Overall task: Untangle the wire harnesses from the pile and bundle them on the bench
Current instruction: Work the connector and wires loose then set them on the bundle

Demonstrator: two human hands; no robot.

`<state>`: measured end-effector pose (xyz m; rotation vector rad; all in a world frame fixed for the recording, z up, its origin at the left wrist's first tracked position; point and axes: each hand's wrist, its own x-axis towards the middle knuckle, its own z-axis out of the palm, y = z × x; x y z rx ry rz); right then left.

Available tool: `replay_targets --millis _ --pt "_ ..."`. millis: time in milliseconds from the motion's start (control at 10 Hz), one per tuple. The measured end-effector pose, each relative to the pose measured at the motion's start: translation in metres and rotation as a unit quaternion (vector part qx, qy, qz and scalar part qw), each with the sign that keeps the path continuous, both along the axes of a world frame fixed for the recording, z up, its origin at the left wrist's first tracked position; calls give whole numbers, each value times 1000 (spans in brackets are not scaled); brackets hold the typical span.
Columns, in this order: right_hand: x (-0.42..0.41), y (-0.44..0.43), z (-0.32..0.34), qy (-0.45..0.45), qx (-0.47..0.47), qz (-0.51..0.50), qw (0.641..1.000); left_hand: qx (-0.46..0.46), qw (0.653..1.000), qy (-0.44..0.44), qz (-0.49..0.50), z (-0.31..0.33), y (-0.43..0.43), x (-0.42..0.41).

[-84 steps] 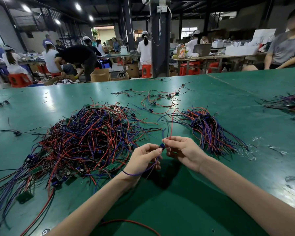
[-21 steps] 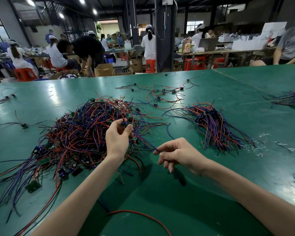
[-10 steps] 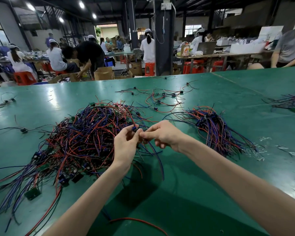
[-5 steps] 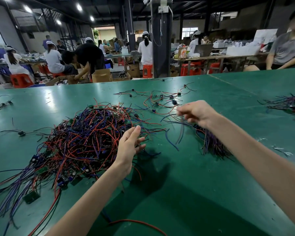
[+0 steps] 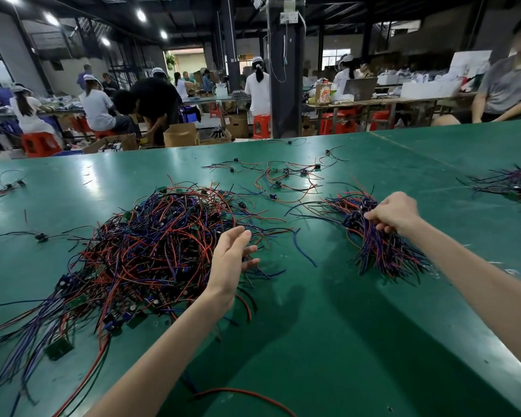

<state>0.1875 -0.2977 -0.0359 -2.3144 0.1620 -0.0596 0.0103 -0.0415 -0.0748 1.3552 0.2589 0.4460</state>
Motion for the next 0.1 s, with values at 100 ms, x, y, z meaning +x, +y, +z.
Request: replay_targets --millis 100 --pt "-11 6 9 -71 -110 0 991 60 998 -20 17 11 -1 -4"
